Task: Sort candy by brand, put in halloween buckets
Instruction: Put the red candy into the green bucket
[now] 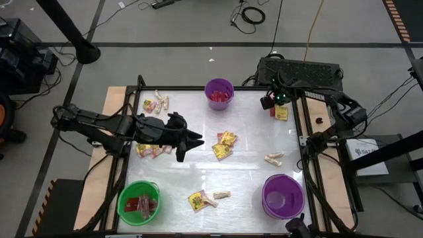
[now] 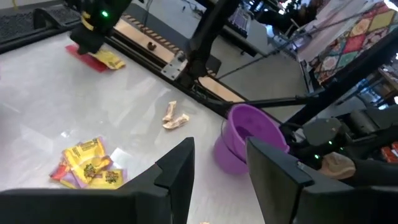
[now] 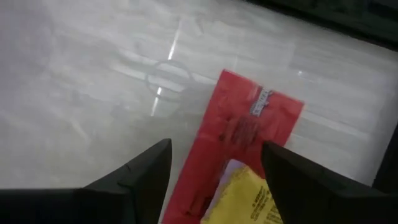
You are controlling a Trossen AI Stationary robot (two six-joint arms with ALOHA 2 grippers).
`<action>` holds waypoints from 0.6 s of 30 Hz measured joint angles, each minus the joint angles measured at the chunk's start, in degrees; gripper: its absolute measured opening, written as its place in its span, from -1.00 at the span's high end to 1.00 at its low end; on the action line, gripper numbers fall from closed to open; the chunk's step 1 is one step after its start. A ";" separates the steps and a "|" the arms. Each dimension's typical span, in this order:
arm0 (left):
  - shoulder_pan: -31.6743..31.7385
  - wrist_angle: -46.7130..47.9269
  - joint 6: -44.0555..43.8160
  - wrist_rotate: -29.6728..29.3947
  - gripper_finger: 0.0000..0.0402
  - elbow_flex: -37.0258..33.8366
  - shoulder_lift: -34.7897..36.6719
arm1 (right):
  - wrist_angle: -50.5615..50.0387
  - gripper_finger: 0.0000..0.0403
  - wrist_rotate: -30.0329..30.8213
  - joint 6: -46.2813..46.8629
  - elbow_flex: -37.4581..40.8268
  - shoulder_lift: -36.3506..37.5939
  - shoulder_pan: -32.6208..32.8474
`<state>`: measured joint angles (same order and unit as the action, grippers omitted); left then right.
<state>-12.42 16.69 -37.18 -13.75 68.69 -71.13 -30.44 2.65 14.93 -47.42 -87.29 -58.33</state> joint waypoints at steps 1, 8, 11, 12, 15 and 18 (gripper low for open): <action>-0.31 0.09 0.02 -0.01 0.25 0.00 0.00 | 0.55 -0.16 0.48 0.49 -0.01 -0.24 0.16; -2.44 0.21 0.08 -0.08 0.25 0.00 0.00 | 0.35 -0.01 1.78 3.04 0.48 -0.71 2.01; -3.05 0.35 0.17 -0.06 0.25 0.00 0.00 | 0.24 0.02 2.12 3.59 1.13 -0.73 3.01; -3.19 0.35 0.21 -0.08 0.25 0.00 0.00 | 0.02 0.03 2.17 3.87 1.25 -0.73 3.47; -3.86 0.35 0.23 -0.08 0.25 0.00 0.00 | -0.89 0.05 1.78 5.36 1.25 -0.73 4.35; -4.38 0.35 0.26 -0.12 0.25 0.00 0.00 | -1.41 0.06 0.45 5.83 2.49 -0.98 5.22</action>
<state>-16.80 17.04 -36.93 -13.87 68.69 -71.13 -31.85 3.10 20.77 -44.93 -88.27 -53.10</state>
